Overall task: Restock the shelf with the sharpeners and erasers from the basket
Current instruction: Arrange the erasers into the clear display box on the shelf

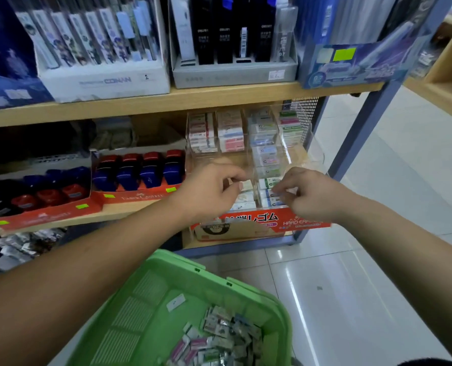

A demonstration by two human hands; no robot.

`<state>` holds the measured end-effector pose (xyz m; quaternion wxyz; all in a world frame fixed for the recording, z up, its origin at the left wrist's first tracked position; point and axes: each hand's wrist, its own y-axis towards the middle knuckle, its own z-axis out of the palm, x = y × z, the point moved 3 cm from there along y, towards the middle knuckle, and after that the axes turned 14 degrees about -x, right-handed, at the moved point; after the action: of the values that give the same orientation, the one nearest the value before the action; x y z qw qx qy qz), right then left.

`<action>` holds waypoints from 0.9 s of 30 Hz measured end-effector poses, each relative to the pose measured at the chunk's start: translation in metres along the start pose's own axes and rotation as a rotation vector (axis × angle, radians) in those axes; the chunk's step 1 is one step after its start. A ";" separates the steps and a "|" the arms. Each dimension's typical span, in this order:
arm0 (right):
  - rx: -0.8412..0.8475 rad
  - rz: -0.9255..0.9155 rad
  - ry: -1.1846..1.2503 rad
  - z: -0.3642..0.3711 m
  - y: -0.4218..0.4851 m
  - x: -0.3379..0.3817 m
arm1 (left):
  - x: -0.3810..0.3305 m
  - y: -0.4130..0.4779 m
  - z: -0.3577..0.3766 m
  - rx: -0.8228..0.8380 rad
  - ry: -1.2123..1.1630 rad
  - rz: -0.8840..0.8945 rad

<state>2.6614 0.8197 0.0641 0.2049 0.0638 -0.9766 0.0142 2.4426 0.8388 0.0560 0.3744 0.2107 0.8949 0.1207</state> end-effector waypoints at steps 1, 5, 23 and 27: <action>-0.040 0.010 -0.045 -0.006 -0.003 0.003 | -0.001 -0.009 -0.007 -0.030 -0.001 -0.002; -0.241 -0.115 -0.255 -0.020 -0.030 0.038 | -0.001 -0.062 -0.030 -0.157 -0.079 -0.067; 0.791 -0.250 -0.294 0.316 -0.151 0.043 | 0.138 -0.326 0.070 0.632 0.104 -0.717; 0.792 -0.372 -0.541 0.357 -0.166 0.031 | 0.142 -0.339 0.077 0.695 0.078 -0.760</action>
<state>2.5127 0.6325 -0.2498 -0.0959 0.3106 -0.8865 0.3294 2.3114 0.6107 -0.2121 0.2662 -0.0220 0.9089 -0.3203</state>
